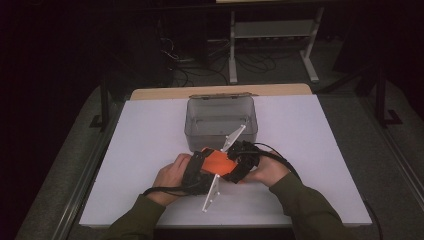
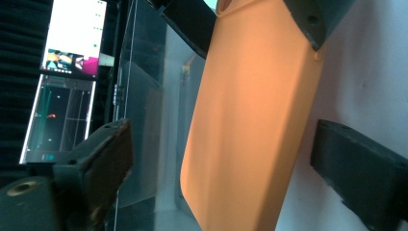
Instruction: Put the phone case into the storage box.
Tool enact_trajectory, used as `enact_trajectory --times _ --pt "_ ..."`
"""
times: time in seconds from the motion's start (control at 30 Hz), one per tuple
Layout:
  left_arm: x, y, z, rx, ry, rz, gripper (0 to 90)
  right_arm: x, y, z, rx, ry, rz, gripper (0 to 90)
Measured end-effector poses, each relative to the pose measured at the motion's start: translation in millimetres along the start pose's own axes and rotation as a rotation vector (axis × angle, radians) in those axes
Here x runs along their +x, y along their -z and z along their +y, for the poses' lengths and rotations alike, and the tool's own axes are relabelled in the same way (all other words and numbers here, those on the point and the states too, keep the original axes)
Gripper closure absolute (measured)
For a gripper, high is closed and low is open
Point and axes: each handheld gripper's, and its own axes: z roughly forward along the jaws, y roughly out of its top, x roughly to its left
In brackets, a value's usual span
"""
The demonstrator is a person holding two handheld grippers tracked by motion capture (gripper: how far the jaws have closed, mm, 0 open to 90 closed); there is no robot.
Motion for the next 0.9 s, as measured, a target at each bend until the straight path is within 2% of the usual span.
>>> enact_trajectory --times 0.03,0.3,0.37,0.9 --pt "-0.3 0.1 0.1 0.001 -0.005 0.005 13.6 0.0 0.2 0.1 -0.001 0.000 0.000 15.4" --pt "-4.0 -0.4 1.0 -0.004 -0.044 0.032 17.8 -0.4 1.6 1.1 -0.009 -0.004 -0.002 15.4" --pt "-4.2 0.3 1.5 0.008 -0.072 0.036 20.1 -0.6 2.2 1.3 -0.013 -0.009 0.001 15.4" --pt "-9.8 1.1 5.3 -0.006 -0.099 0.064 39.2 -1.7 4.2 3.5 -0.024 -0.031 0.000 15.5"
